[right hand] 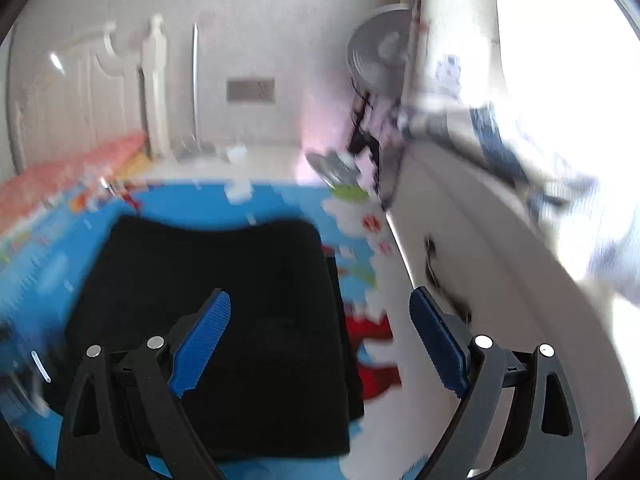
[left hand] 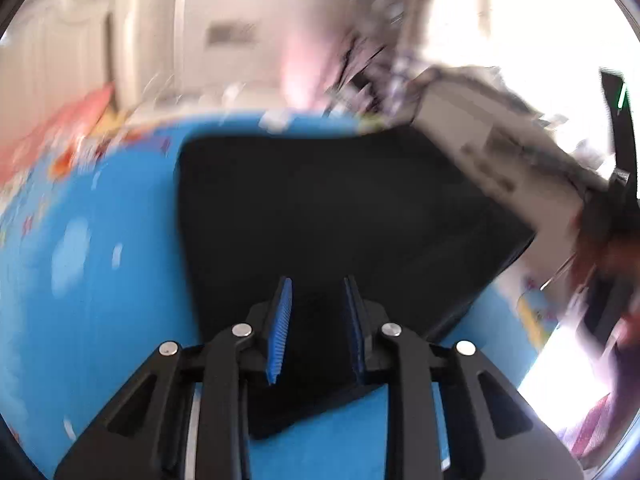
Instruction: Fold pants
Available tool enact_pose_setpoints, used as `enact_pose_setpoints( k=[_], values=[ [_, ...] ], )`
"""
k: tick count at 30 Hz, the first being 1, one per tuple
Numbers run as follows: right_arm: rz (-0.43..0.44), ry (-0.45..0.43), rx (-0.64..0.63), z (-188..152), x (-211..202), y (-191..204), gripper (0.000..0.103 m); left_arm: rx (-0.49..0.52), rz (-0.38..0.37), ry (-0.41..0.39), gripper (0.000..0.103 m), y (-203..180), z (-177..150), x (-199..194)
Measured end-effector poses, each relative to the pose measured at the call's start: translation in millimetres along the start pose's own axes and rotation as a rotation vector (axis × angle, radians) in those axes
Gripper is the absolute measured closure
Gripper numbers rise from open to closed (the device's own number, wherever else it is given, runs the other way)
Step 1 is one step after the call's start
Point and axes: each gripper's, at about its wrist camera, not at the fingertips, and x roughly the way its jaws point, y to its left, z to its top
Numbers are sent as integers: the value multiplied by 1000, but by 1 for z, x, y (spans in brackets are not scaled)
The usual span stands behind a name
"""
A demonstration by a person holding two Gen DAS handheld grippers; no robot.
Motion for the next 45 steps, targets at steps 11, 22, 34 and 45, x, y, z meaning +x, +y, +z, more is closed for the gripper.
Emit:
enact_pose_setpoints(
  k=[11,22,34,45],
  values=[
    [25,162,119,-17,41,-13,21,149,-253,202,84,-86,142,173],
    [27,176,144,-21,45,-12,20,-8,-261,156,76,-64,136,162],
    [13,174,141,-21,45,-11,19,-30,-24,172,6,-35,57,75],
    [-4,175,129,-19,41,-9,17,-1,135,147,2,-22,24,48]
  ],
)
